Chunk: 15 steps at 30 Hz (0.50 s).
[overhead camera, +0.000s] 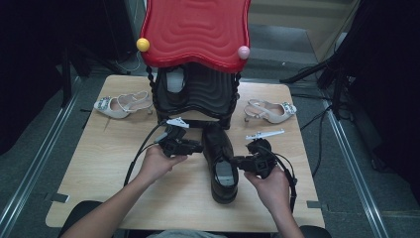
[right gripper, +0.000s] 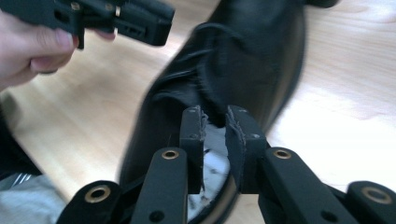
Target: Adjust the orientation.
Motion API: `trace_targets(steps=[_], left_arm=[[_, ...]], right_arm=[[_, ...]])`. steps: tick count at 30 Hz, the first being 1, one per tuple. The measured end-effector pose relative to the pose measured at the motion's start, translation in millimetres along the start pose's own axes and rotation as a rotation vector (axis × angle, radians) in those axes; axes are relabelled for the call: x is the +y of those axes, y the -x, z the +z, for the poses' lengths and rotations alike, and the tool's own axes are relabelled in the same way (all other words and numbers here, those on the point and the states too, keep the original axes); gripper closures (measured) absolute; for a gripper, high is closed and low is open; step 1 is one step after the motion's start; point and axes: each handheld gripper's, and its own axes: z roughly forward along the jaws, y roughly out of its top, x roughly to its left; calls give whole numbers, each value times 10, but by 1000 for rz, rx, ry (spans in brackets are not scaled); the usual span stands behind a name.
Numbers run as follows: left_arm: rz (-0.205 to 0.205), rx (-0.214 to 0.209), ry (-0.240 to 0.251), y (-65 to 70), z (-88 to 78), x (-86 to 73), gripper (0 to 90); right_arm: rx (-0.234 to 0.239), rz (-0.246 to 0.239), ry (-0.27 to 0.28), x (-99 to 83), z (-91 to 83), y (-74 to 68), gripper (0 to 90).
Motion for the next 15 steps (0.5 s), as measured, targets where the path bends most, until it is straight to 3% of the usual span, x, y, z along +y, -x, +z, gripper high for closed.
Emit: trace_targets(steps=[5, 8, 15], left_arm=[[15, -1, 14, 22, -190, 65, 578], [-7, -15, 43, 7, -287, 90, 548], [-4, 1, 50, -8, -372, 129, 528]], right_arm=[[30, -23, -44, 29, 81, -183, 746], [38, -22, -66, 47, 159, -232, 727], [57, -29, -110, 77, 351, -341, 684]])
